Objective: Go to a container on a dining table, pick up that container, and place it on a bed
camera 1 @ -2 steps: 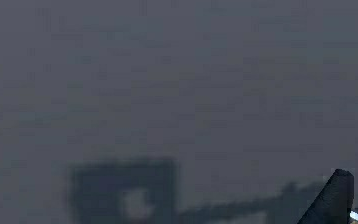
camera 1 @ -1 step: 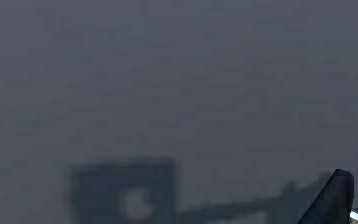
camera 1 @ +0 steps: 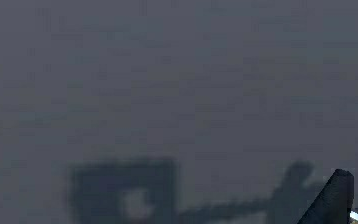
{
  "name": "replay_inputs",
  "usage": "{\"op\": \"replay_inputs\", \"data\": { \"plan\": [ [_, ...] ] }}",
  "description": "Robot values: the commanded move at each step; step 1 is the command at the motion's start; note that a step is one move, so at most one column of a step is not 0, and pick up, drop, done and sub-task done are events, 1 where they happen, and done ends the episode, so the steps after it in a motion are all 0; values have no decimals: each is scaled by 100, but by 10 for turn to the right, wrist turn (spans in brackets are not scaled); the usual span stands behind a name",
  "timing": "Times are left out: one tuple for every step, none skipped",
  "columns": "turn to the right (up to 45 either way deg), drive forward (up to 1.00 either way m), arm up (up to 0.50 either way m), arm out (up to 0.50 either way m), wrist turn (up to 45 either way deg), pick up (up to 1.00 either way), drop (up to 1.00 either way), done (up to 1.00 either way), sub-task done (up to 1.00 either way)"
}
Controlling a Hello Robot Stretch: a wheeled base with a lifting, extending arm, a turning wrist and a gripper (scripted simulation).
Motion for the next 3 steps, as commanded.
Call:
{"op": "replay_inputs", "data": {
  "plan": [
    [0, 0, 0, 0, -420, 0, 0, 0, 0],
    [0, 0, 0, -24, 0, 0, 0, 0, 0],
    [-450, 0, 0, 0, 0, 0, 0, 0, 0]
  ]
}}
